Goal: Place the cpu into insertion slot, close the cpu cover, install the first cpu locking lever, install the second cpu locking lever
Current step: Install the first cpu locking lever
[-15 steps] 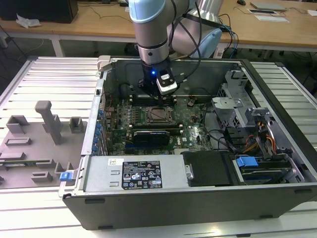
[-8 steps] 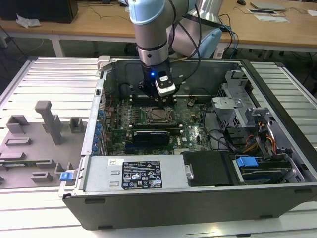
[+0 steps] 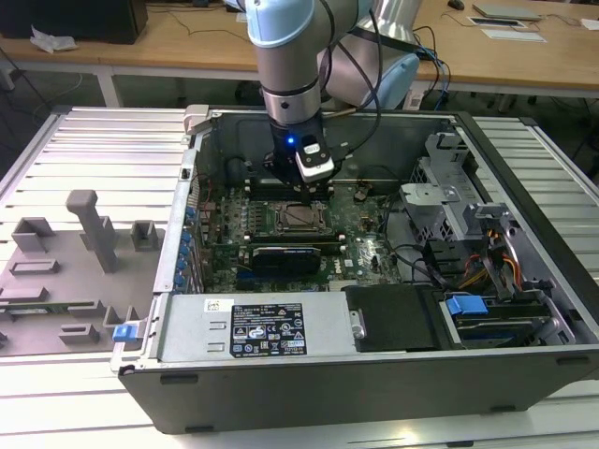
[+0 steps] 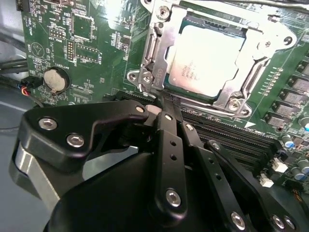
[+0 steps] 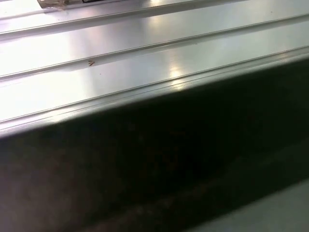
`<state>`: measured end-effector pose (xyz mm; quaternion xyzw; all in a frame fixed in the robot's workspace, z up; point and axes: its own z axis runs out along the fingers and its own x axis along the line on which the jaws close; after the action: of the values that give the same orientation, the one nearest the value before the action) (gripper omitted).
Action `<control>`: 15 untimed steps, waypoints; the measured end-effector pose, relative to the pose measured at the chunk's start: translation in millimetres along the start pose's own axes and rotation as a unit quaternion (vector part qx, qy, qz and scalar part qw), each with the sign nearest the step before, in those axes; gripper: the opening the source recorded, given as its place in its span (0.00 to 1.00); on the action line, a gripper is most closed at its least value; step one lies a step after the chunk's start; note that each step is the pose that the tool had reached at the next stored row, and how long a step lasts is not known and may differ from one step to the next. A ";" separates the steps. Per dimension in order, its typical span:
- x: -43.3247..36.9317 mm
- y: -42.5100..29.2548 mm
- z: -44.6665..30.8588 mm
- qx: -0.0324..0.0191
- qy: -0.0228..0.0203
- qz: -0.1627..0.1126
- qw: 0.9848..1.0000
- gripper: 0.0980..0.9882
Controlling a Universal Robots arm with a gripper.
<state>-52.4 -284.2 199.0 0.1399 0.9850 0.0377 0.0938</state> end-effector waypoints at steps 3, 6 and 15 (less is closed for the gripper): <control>-1.5 0.3 0.4 0.000 0.000 0.000 1.000 0.01; -1.7 0.5 0.3 0.000 0.000 0.000 1.000 0.01; -5.3 0.4 -18.8 0.004 -0.001 -0.001 1.000 0.01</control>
<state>-50.9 -286.2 218.3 0.1396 0.9851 0.0340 0.0943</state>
